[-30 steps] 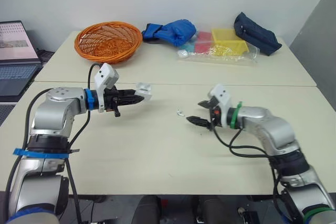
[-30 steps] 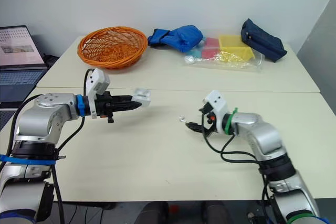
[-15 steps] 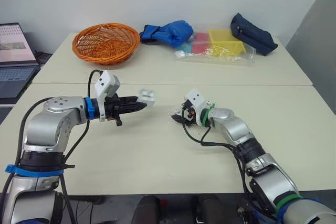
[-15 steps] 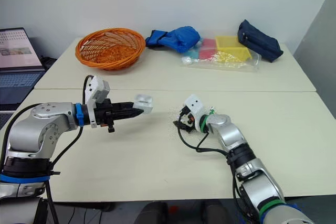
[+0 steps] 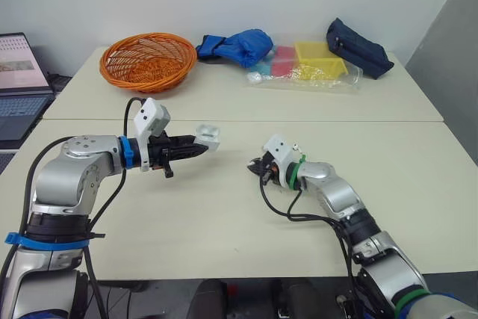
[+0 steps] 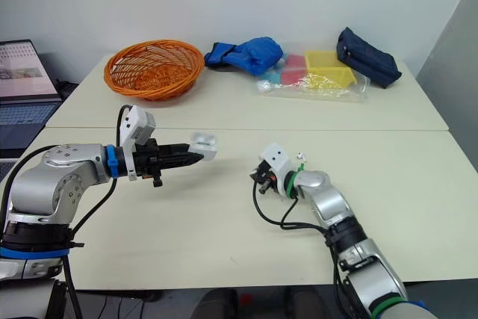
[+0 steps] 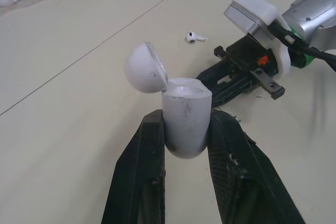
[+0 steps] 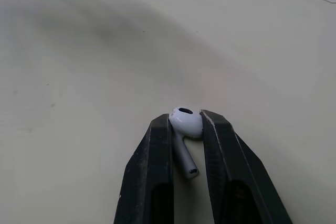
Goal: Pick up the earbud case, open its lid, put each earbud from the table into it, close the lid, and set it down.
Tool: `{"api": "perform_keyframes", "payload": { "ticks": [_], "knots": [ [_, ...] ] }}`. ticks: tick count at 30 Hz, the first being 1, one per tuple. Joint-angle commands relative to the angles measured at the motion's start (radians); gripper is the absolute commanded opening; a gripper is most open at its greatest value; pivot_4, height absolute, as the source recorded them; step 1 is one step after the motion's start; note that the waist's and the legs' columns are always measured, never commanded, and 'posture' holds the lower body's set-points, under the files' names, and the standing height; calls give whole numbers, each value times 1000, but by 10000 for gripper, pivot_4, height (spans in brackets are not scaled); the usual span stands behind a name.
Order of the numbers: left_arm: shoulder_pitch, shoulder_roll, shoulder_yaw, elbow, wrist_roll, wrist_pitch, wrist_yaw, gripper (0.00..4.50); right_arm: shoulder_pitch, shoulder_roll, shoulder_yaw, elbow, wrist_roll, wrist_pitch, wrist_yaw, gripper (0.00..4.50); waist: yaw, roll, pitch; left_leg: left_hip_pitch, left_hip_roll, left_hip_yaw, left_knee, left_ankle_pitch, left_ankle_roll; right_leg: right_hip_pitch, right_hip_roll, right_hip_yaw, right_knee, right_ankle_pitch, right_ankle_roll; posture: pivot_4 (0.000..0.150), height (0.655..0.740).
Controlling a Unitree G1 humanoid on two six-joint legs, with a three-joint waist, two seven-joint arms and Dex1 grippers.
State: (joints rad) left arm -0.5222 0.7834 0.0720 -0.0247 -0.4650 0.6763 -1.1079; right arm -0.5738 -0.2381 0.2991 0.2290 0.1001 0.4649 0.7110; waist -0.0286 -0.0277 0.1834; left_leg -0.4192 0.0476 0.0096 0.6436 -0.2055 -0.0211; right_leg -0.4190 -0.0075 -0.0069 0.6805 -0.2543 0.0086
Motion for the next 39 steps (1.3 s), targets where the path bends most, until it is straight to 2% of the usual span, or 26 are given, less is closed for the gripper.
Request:
{"api": "perform_keyframes", "payload": {
  "ticks": [1, 3, 7, 14, 16, 18, 22, 27, 33, 39],
  "knots": [
    [-10, 9, 8, -20, -17, -12, -11, 7427, 72, -168, -25, -249, 30, 105, 112, 4062, 9, 0, 0, -1, 0, 0, 0, 0, 0, 0, -1, 0, 0, 0, 0, 1500, 7400],
    [-6, 7, 5, -25, -20, -11, -15, 7427, 111, -255, -45, -361, 56, 160, 152, 4062, 15, 0, 0, -2, -1, 0, 1, 0, 0, 0, -2, -1, -1, 0, 0, 1500, 7400],
    [2, -18, -18, -47, -27, -18, -23, 7427, 237, -520, -192, -629, 201, 352, 275, 4062, 24, 0, 0, -1, -1, 0, 1, 0, 0, 0, -1, -1, -1, 0, 0, 1500, 7400],
    [-21, -46, -70, -66, -25, -25, -40, 7427, 320, -714, -217, -601, 192, 316, 335, 4062, 20, 0, 1, 1, 1, -1, 0, 0, 0, 0, 1, -1, 0, 0, -3, 1500, 7400],
    [-32, -65, -86, -115, -52, -23, -55, 7427, 369, -840, -244, -542, 176, 257, 421, 4062, 24, 0, 1, 1, 0, 0, 1, 0, 0, 0, 1, -1, 0, 0, -3, 1500, 7400],
    [-42, -85, -91, -161, -83, -18, -67, 7427, 387, -912, -253, -489, 170, 210, 465, 4062, 27, 0, 1, 0, 0, 1, 1, 0, 0, 0, 0, 0, -2, 0, -2, 1500, 7400],
    [-42, -97, -125, -241, -96, -86, -133, 7427, 363, -949, -239, -400, 158, 143, 505, 4062, 26, 0, 1, -1, -1, 2, 1, 0, 0, 0, -1, 0, -3, 0, -1, 1500, 7400],
    [-47, -209, -100, -215, -138, -141, -90, 7427, 306, -944, -194, -338, 159, 175, 563, 4062, 22, 0, 1, 1, 0, 1, 1, 0, 0, 0, 1, 0, -1, 0, -2, 1500, 7400],
    [-20, -270, -90, -189, -172, -159, -72, 7427, 237, -954, -116, -263, 93, 139, 619, 4062, 22, 0, 1, 1, 0, 2, 1, 0, 0, 0, 1, 1, -1, 0, -2, 1500, 7400],
    [-7, -299, -121, -171, -136, -212, -56, 7427, 230, -937, -90, -235, 67, 146, 622, 4062, 23, 0, 1, 1, 0, 2, 1, 0, 0, 0, 1, 1, -2, 0, -2, 1500, 7400]
  ]
}}
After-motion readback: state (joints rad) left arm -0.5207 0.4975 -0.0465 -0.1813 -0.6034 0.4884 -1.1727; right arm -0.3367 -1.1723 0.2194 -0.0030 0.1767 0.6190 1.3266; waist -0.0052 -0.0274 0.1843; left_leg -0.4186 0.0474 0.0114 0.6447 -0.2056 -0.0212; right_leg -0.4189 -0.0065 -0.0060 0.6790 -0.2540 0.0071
